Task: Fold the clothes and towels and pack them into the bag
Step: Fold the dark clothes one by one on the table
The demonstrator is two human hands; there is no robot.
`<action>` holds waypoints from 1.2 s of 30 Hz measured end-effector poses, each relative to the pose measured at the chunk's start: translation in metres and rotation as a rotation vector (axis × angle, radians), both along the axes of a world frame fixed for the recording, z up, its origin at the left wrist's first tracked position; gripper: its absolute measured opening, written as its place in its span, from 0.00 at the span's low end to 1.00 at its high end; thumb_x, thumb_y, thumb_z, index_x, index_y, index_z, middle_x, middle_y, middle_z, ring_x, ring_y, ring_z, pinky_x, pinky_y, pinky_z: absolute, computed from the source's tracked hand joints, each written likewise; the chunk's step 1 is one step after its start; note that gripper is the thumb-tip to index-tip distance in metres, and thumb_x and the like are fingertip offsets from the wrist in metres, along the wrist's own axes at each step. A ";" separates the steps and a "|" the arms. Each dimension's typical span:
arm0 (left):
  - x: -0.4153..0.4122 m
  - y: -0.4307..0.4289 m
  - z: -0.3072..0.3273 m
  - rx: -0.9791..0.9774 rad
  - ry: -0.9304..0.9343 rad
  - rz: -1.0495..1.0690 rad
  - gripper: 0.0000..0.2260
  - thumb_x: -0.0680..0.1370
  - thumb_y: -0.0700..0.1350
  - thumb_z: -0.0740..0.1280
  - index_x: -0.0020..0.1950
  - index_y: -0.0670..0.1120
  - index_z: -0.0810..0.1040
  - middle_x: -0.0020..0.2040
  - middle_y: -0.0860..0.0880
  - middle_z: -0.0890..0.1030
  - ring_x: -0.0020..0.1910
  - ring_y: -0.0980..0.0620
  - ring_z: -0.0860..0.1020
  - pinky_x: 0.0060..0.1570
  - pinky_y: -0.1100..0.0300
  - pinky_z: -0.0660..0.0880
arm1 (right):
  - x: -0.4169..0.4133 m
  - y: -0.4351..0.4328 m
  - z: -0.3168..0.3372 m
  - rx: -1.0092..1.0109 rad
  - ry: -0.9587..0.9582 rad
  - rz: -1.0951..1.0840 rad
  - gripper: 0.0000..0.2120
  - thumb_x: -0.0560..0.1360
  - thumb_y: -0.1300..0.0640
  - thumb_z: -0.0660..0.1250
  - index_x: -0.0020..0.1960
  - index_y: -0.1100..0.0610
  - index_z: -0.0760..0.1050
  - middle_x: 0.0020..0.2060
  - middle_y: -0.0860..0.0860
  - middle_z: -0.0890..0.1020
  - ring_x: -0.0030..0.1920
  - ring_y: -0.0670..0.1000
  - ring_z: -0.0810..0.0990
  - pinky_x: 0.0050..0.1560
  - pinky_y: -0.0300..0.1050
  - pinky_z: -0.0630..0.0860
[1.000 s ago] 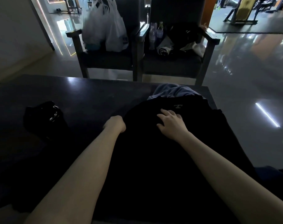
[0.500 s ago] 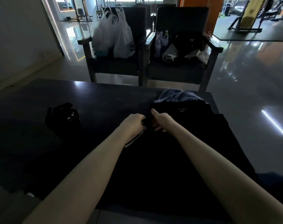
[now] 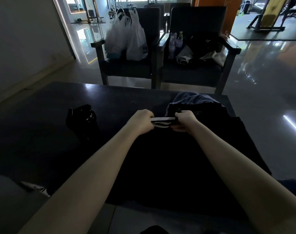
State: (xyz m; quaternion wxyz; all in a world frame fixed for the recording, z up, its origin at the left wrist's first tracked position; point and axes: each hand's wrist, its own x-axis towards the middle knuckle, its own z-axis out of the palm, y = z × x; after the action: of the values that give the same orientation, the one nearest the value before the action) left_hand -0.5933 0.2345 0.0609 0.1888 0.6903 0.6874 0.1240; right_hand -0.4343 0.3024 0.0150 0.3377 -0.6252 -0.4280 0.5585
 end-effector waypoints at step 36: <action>0.045 -0.050 -0.077 -0.109 -0.117 -0.047 0.15 0.77 0.48 0.66 0.62 0.45 0.76 0.56 0.47 0.79 0.51 0.51 0.78 0.51 0.58 0.77 | 0.049 -0.071 -0.062 0.074 -0.329 -0.023 0.34 0.71 0.63 0.66 0.75 0.53 0.60 0.65 0.57 0.73 0.63 0.56 0.73 0.61 0.45 0.72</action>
State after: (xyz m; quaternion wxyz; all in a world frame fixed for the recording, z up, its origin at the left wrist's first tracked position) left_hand -0.5483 0.1842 -0.0159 0.2688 0.6864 0.6645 0.1223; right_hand -0.3850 0.2312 -0.0467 0.2921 -0.7001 -0.4907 0.4287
